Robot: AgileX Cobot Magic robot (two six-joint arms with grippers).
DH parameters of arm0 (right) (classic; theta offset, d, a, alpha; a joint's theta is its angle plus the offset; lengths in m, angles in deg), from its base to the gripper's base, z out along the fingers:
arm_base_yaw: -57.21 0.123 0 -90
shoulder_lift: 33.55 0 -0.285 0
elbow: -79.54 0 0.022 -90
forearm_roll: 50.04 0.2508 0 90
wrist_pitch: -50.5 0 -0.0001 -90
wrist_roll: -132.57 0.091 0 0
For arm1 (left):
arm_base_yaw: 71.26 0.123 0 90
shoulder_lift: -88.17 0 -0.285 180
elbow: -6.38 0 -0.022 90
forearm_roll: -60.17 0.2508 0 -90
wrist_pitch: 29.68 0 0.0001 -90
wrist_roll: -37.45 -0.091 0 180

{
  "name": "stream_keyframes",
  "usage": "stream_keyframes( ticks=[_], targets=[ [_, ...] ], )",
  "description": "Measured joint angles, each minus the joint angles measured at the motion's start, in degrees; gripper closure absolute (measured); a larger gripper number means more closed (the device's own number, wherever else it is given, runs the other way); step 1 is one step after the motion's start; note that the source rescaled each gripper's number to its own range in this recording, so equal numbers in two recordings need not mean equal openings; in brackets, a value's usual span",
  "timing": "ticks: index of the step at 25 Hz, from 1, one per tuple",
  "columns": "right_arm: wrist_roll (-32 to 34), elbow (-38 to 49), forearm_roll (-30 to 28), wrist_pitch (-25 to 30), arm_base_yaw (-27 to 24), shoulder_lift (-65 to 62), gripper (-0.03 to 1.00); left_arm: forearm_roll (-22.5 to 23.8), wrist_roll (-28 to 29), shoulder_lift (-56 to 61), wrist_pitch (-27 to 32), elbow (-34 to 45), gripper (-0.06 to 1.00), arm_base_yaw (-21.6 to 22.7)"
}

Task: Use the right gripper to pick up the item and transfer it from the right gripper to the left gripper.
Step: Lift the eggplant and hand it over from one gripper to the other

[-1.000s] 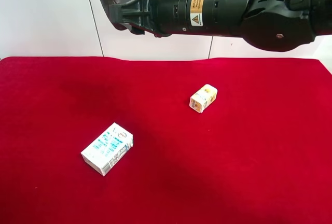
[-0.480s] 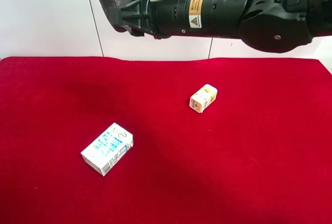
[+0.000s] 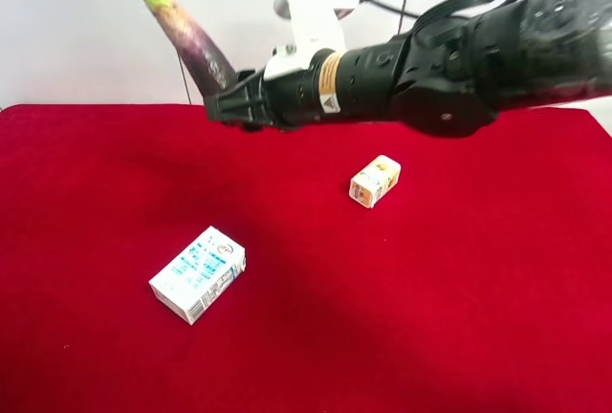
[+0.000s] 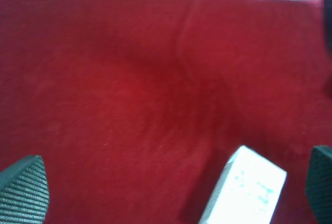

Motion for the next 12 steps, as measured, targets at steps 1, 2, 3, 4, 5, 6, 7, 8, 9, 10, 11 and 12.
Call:
stream_keyframes(
  ticks=[1,2,3,4,5,6,7,8,9,10,11,12],
  targets=[
    [0.0,0.0,0.0,-0.66,0.0,0.66,0.95,-1.48,-1.19,-1.47,-1.19,0.0,-0.06,0.0],
    [0.0,0.0,0.0,-1.28,0.0,1.27,0.95,-3.34,-2.57,-3.27,-2.16,0.0,-0.06,0.0],
    [0.0,0.0,0.0,-2.16,0.0,1.79,0.95,-5.28,-4.13,-5.11,-3.05,0.0,-0.06,0.0],
    [0.0,0.0,0.0,-3.07,0.0,2.13,0.95,-7.21,-5.53,-6.66,-3.9,0.0,-0.06,0.0],
    [0.0,0.0,0.0,-4.13,0.0,2.41,0.95,-8.93,-7.35,-8.49,-4.93,0.0,-0.06,0.0],
    [0.0,0.0,0.0,-4.88,0.0,2.63,0.95,-11.17,-8.95,-10.28,-5.84,0.0,-0.06,0.0],
    [0.0,0.0,0.0,-5.79,0.0,2.84,0.95,-13.52,-10.97,-12.07,-7.28,0.0,-0.06,0.0],
    [0.0,0.0,0.0,-6.81,0.0,2.96,0.95,-16.02,-13.08,-13.6,-8.38,0.0,-0.06,-0.16],
    [0.0,0.0,0.0,-7.73,0.0,3.02,0.95,-18.24,-15.27,-15.41,-9.84,0.0,-0.06,-0.66],
    [0.0,0.0,0.0,-8.48,0.0,3.13,0.95,-21.05,-17.21,-17.19,-11.04,0.0,-0.06,-1.45],
    [0.0,0.0,0.0,-9.05,0.0,3.13,0.95,-23.92,-19.65,-18.64,-12.72,0.0,-0.06,-2.53],
    [0.0,0.0,0.0,-9.28,0.0,3.13,0.95,-26.28,-21.7,-20.37,-14.01,0.0,-0.06,-3.64]
  ],
)
